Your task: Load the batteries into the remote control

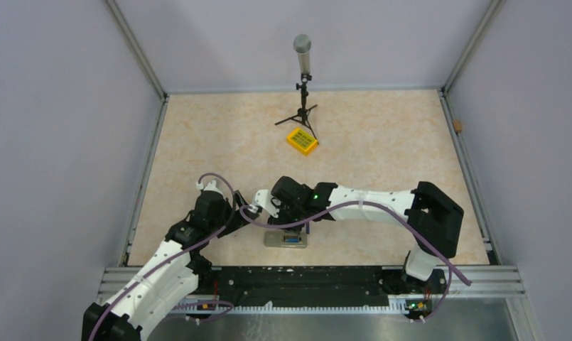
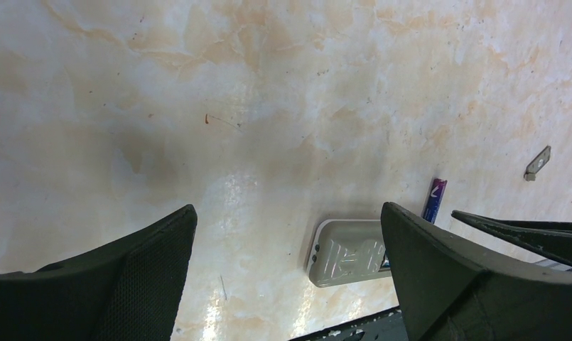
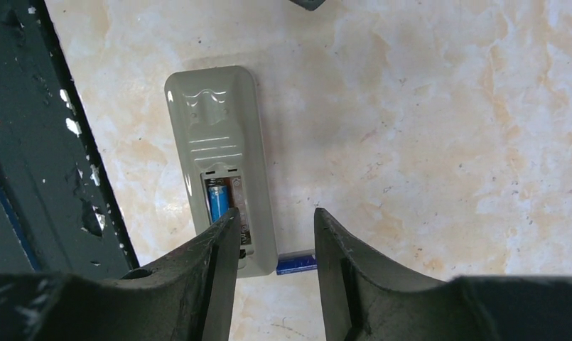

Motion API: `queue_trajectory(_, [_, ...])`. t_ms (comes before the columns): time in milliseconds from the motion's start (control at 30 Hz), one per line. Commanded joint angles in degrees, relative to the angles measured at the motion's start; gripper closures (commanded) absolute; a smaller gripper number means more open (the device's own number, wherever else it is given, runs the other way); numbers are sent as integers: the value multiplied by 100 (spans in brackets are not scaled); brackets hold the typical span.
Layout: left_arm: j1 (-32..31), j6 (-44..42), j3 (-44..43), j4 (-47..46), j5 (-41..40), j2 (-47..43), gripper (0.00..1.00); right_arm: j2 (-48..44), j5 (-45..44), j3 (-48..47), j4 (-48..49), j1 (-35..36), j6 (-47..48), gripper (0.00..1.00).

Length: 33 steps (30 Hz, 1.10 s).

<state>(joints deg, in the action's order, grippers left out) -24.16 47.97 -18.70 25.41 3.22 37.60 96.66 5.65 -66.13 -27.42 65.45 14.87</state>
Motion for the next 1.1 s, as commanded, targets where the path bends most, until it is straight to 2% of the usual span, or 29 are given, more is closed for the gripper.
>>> queue_trajectory(0, [52, -60, 41, -162, 20, -124, 1, 91, 7, -35, 428, -82, -94, 57])
queue_trajectory(1067, [78, -17, 94, -98, 64, -275, 1, 421, 131, 255, 638, -91, -90, 55])
